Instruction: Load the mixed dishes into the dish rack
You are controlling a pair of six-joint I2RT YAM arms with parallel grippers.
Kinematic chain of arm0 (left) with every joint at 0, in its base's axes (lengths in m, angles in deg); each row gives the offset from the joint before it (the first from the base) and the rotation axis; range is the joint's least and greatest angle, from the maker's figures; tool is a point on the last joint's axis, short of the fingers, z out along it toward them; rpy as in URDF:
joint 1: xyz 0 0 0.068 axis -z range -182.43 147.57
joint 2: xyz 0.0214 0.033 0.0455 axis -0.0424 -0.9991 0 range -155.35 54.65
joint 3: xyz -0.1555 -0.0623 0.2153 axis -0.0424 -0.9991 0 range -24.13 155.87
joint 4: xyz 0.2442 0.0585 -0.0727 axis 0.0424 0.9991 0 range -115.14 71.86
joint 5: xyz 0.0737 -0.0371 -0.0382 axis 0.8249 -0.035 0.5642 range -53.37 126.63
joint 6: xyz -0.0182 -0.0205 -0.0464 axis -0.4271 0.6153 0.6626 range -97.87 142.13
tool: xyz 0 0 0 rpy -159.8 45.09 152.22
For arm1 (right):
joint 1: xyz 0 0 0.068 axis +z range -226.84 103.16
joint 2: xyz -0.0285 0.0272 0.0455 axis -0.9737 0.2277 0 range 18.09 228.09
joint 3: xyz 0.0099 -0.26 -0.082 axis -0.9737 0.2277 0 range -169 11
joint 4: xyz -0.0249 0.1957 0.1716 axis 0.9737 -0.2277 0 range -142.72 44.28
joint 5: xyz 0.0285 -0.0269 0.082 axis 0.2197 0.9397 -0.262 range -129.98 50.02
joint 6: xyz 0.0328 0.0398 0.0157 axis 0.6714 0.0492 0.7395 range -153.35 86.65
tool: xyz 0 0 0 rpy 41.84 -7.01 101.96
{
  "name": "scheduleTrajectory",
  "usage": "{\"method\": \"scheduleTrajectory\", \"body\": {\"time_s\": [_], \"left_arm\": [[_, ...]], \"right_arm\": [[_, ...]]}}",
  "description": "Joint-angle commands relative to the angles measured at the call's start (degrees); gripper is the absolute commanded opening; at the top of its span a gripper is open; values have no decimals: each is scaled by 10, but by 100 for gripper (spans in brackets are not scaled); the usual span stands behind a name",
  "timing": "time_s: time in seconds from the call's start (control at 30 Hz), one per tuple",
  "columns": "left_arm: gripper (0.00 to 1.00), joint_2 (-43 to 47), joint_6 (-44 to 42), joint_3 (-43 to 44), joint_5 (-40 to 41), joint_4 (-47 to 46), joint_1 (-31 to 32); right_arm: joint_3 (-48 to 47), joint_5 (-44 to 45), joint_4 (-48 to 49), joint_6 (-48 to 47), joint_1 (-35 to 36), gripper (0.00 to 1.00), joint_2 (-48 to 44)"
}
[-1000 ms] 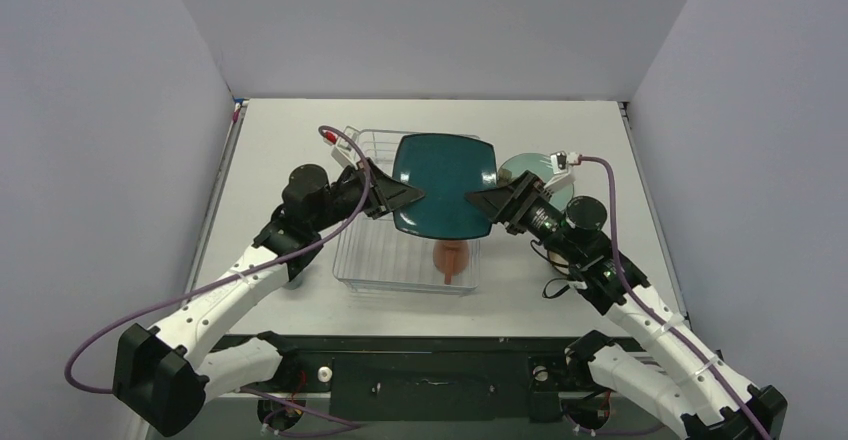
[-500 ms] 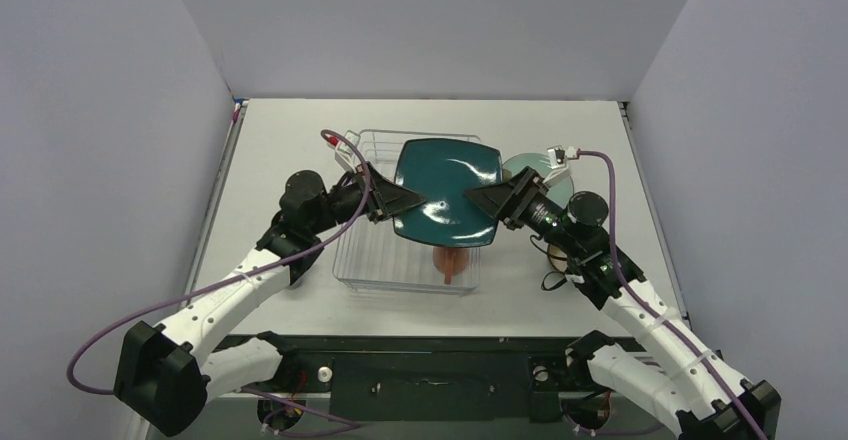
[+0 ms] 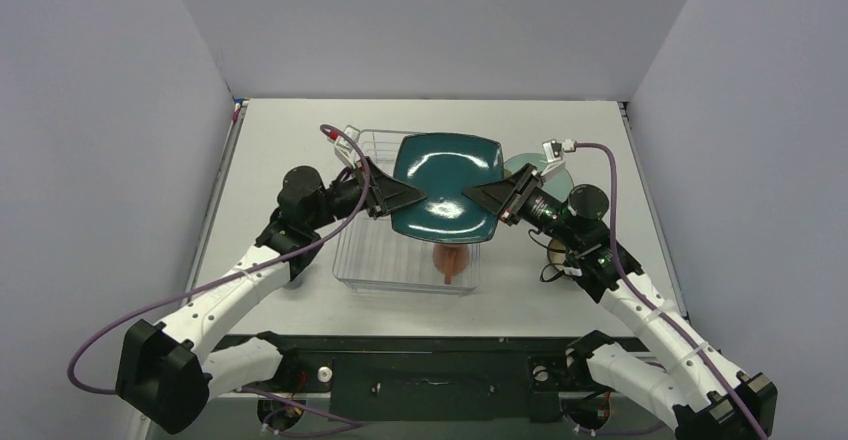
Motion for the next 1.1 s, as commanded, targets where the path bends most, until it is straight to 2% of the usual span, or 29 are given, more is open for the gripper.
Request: {"method": "scheduleTrajectory", "body": {"time_s": [0.0, 0.03, 0.1, 0.13, 0.17, 0.27, 0.33, 0.43, 0.57, 0.87, 1.07], "left_arm": [[32, 13, -105, 68, 55, 125, 4], [45, 16, -130, 73, 62, 142, 3], [60, 25, -169, 88, 92, 199, 1], [64, 31, -182, 99, 119, 246, 0], [77, 34, -213, 106, 132, 271, -2], [91, 48, -275, 140, 213, 384, -4], [96, 57, -312, 152, 251, 429, -6], [97, 70, -347, 158, 287, 471, -6], [97, 91, -359, 149, 300, 476, -6], [97, 108, -345, 129, 272, 456, -6], [97, 112, -332, 114, 252, 439, -5]], "right_arm": [[-83, 36, -55, -29, 9, 0, -6], [-95, 51, -73, -40, 8, 0, -5], [-132, 84, -138, -60, 6, 0, 2], [-160, 96, -182, -68, 6, 0, 10], [-175, 119, -202, -86, 6, 0, 16], [-255, 168, -316, -129, 6, 0, 57], [-300, 203, -379, -154, 6, 0, 85], [-367, 256, -455, -189, 7, 0, 121], [-441, 332, -529, -231, 14, 0, 184], [-547, 458, -609, -288, 40, 0, 296], [-607, 506, -635, -313, 52, 0, 362]]}}
